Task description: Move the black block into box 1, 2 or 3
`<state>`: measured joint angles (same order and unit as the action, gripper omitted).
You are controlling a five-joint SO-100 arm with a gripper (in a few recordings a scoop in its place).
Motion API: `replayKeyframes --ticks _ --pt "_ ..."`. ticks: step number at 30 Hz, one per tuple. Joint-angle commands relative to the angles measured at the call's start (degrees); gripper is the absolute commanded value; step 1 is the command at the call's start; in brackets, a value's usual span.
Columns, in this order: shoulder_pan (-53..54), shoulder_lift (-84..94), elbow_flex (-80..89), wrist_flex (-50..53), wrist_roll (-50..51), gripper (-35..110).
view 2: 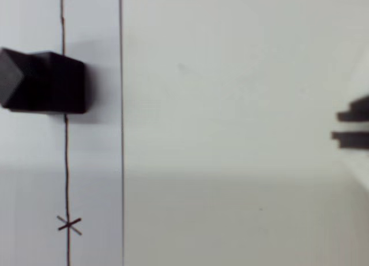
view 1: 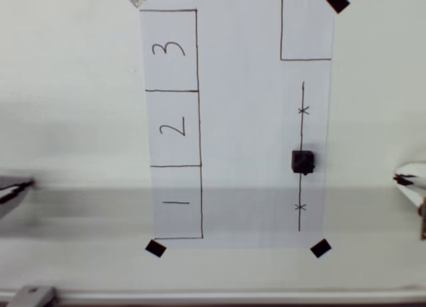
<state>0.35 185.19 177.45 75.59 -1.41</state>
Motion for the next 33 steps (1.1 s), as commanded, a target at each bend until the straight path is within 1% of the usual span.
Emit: replayKeyframes --ticks 1,23,28,33 --pt "0.44 0.00 0.53 1.32 0.35 0" --pt "0.97 0.00 0.53 1.32 0.09 2" --pt "0.35 0.00 0.53 1.05 -2.72 2" --pt "-0.18 0.00 0.44 0.44 -1.14 2"
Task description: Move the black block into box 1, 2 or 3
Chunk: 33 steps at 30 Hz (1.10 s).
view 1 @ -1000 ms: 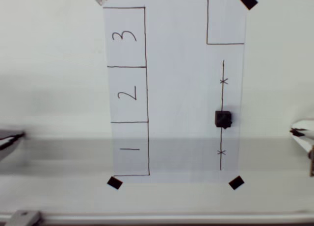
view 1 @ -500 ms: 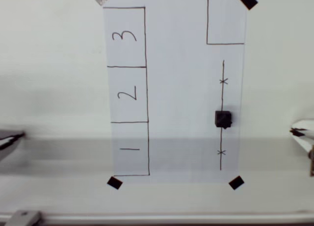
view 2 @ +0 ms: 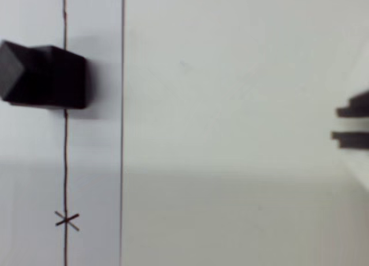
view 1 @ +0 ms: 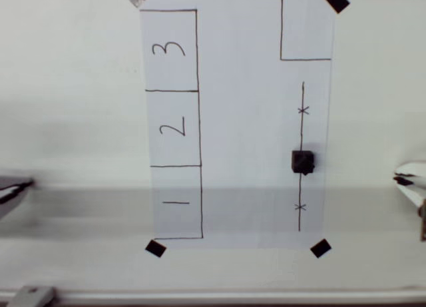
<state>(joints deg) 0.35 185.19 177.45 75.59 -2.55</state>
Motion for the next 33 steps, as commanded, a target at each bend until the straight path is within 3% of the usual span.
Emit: replayKeyframes --ticks 1,10,33 --pt "-0.09 0.00 0.09 0.44 0.00 2" --pt "-0.62 -8.70 -9.84 0.53 1.49 3" --pt "-3.08 -53.96 -43.95 -2.55 5.10 7"
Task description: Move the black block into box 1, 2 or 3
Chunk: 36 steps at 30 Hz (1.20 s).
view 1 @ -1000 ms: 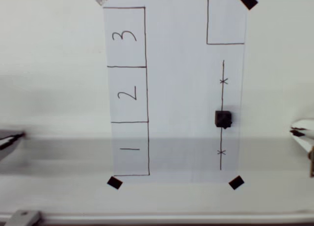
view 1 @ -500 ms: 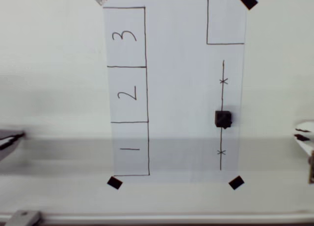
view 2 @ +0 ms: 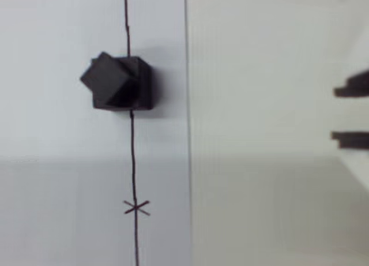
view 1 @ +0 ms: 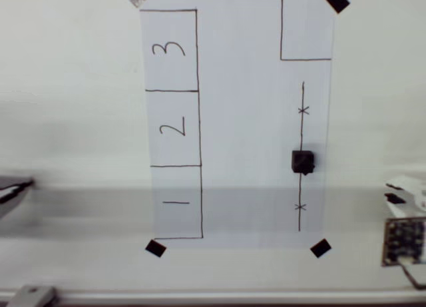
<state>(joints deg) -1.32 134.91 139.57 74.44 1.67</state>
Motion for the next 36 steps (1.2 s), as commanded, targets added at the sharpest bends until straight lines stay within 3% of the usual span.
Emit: replayKeyframes --ticks 1,17,36 --pt "-1.67 -5.10 -6.59 -2.02 0.88 7" --pt "-0.53 -26.19 -19.07 -9.40 -1.32 12" --pt "4.31 -34.28 -24.70 -11.60 -8.70 24"
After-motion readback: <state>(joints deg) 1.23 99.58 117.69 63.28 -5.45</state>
